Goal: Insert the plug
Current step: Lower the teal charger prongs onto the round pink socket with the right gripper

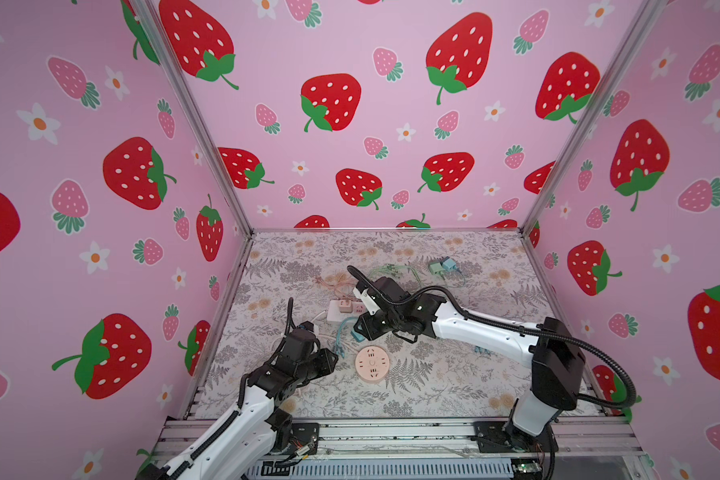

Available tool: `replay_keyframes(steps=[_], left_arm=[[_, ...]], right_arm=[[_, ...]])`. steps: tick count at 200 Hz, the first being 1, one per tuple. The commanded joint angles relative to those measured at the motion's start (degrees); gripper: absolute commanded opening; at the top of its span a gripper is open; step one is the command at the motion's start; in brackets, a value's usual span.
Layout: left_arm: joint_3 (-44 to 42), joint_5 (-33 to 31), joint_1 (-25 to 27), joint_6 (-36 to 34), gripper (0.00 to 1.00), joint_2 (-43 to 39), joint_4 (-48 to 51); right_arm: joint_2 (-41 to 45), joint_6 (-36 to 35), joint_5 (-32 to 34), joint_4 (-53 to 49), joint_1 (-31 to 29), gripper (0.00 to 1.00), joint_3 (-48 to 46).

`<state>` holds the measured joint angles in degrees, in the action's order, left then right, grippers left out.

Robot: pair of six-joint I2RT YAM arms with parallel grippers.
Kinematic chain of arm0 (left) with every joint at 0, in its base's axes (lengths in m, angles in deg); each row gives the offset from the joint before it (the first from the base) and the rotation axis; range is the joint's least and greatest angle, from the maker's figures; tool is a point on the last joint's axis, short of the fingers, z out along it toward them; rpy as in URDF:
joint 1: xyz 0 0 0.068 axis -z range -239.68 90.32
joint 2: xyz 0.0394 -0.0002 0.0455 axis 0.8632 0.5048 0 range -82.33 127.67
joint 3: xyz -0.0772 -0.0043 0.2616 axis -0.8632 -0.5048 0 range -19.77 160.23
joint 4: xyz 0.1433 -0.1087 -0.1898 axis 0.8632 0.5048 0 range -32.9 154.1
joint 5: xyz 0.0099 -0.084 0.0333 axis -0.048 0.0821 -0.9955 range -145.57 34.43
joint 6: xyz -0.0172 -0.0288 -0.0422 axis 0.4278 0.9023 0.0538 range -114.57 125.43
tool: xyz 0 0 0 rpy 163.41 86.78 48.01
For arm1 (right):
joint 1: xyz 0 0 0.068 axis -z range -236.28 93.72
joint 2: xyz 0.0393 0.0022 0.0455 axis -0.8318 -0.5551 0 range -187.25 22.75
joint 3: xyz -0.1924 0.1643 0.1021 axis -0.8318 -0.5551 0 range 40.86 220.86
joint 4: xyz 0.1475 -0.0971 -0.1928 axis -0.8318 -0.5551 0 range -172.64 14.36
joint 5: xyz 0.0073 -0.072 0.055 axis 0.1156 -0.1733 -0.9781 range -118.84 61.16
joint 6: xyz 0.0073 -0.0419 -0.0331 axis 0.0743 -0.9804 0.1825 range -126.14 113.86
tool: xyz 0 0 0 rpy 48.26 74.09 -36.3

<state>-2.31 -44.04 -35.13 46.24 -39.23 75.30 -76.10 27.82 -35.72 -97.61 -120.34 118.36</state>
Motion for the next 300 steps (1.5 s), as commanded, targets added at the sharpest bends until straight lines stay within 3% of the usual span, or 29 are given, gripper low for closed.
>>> replay_keyframes(steps=[1, 25, 54, 127, 300], left_arm=[[-1.24, 1.08, 1.02, 1.76, 0.29, 1.73, -4.73], [-2.14, 1.46, 1.83, 2.66, 0.28, 3.62, -8.06], [-2.89, 2.32, 2.26, 3.04, 0.27, 5.63, -12.05], [-3.2, 5.08, 2.84, 3.9, 0.25, 9.2, -17.87], [-4.24, 3.65, 7.13, 6.35, 0.17, 11.33, -19.87]], right_arm=[[-1.05, 6.98, 8.47, -2.91, -2.73, 0.0, -0.6], [-1.29, 12.3, 15.96, -6.82, -4.66, 0.0, 0.02], [-0.9, 16.66, 20.51, -8.3, -6.67, 0.0, -0.76], [-1.61, 19.26, 17.01, -5.95, -7.99, 0.0, -4.1], [-3.29, 25.7, 23.8, -2.26, -13.12, 0.0, -6.39]])
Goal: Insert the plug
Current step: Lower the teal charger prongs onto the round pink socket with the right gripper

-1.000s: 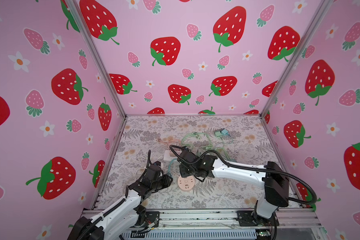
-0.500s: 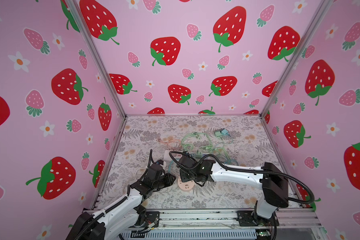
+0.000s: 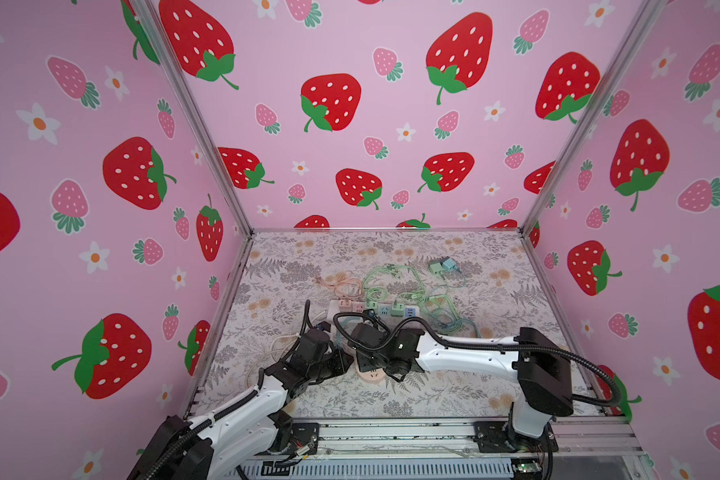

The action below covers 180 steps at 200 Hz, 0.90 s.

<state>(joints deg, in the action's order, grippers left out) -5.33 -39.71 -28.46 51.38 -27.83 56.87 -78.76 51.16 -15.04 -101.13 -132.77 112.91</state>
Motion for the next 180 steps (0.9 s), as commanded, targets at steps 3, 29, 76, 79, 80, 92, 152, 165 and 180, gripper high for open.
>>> replay_keyframes(steps=[3, 29, 76, 79, 80, 92, 152, 165, 180], left_arm=[[-1.3, -0.68, 0.5, 1.35, 0.16, -0.03, -1.53], [-1.85, -0.83, 0.69, 1.85, 0.15, -0.27, -2.19], [-2.55, -0.83, 0.99, 2.54, 0.12, -0.32, -2.81], [-2.52, -0.78, 1.07, 2.61, 0.12, -0.32, -2.92], [-2.55, -0.76, 1.1, 2.63, 0.12, -0.3, -2.93], [-2.57, -0.65, 1.2, 2.8, 0.11, -0.29, -3.19], [-3.0, -1.0, 1.64, 3.8, 0.1, 0.39, -5.09], [-2.95, -0.92, 1.76, 4.03, 0.1, 1.01, -5.72], [-2.99, -0.67, 1.87, 4.34, 0.09, 1.85, -6.57]], right_arm=[[-0.62, 2.5, 3.22, 1.38, -0.68, 0.0, -1.02], [-1.27, 2.98, 3.83, 2.23, -0.84, 0.0, -1.46], [-2.45, 3.61, 4.74, 1.66, -1.45, 0.0, -1.24], [-2.49, 3.73, 4.85, 1.41, -1.47, 0.0, -1.22], [-2.56, 3.76, 4.84, 1.37, -1.43, 0.0, -1.13], [-2.71, 3.97, 5.3, 0.79, -1.58, 0.0, -0.88], [-4.63, 3.73, 9.64, -3.77, -2.59, 0.0, 1.91], [-5.15, 3.61, 10.72, -4.68, -2.73, 0.0, 2.54], [-5.49, 3.61, 11.32, -5.0, -2.78, 0.0, 2.74]])
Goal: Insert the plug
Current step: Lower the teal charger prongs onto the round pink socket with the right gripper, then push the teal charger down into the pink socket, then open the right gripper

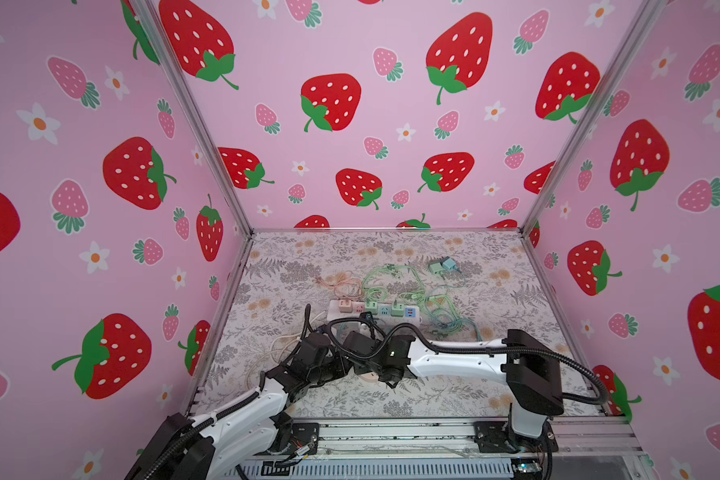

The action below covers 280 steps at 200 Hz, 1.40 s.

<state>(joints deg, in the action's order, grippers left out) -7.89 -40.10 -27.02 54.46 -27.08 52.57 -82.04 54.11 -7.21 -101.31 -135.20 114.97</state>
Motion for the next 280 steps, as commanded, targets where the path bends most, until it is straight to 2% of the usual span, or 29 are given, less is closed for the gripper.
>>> replay_keyframes(steps=[1, 116, 160, 234, 280], left_arm=[[-0.4, -0.27, 0.45, 1.29, 0.1, 1.19, -2.34], [-0.34, -0.28, 1.25, 3.44, 0.07, 6.02, -7.81], [0.12, -4.72, 0.53, 2.97, 0.07, -1.09, 1.23], [-0.15, -6.56, -3.48, 3.23, 0.08, -10.12, 12.98], [1.66, -7.25, -5.94, 2.84, 0.09, -13.66, 18.52]], right_arm=[[-2.23, 0.7, 3.46, -4.78, -0.36, 0.0, 0.73], [-5.76, 0.33, 5.77, -7.77, -0.9, 0.0, 1.49], [-6.81, -0.37, 6.12, -8.69, -0.9, 0.0, 0.91], [-10.7, -3.36, 6.23, -11.28, -0.83, 0.0, 2.95], [-11.39, -4.94, 5.76, -11.04, 0.24, 0.0, -0.19]])
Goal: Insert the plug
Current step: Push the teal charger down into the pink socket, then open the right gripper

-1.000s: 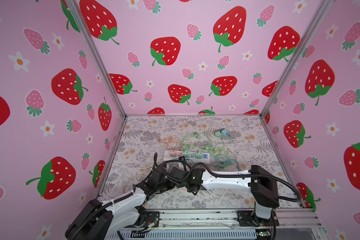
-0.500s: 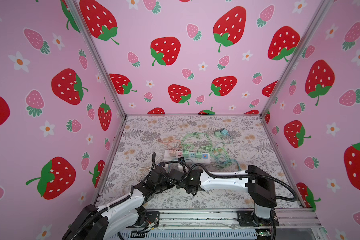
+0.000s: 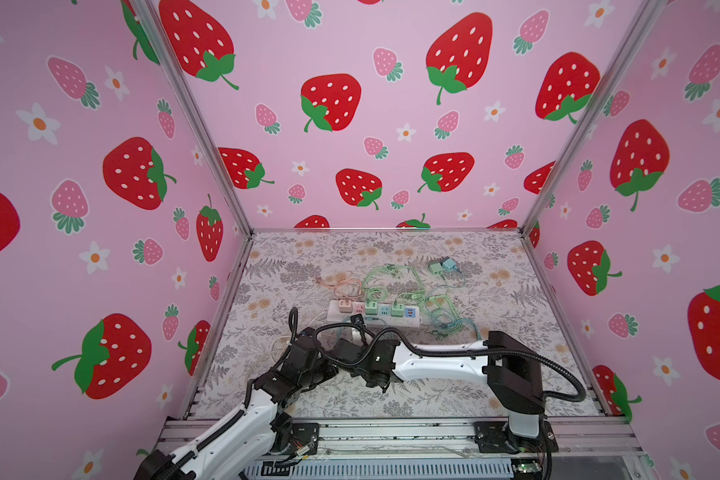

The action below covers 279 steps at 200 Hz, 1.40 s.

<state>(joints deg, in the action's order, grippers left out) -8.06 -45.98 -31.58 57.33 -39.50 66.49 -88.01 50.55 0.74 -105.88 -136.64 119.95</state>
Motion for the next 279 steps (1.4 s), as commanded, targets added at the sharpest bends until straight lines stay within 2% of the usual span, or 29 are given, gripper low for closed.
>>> replay_keyframes(steps=[1, 181, 279], left_arm=[[1.83, -1.39, -1.46, -0.17, 0.09, -1.29, 4.64], [2.73, -1.4, -4.42, -0.96, 0.11, -8.29, 10.77], [5.41, 0.78, -4.62, -3.43, 0.14, -4.04, 8.2]], right_arm=[[-5.43, -1.35, -2.22, -6.49, 1.69, 0.0, -5.26], [-13.38, -10.21, -16.41, -2.92, 3.8, 0.0, -10.34], [-6.32, -12.59, -17.81, -5.25, 3.82, 0.0, -10.76]])
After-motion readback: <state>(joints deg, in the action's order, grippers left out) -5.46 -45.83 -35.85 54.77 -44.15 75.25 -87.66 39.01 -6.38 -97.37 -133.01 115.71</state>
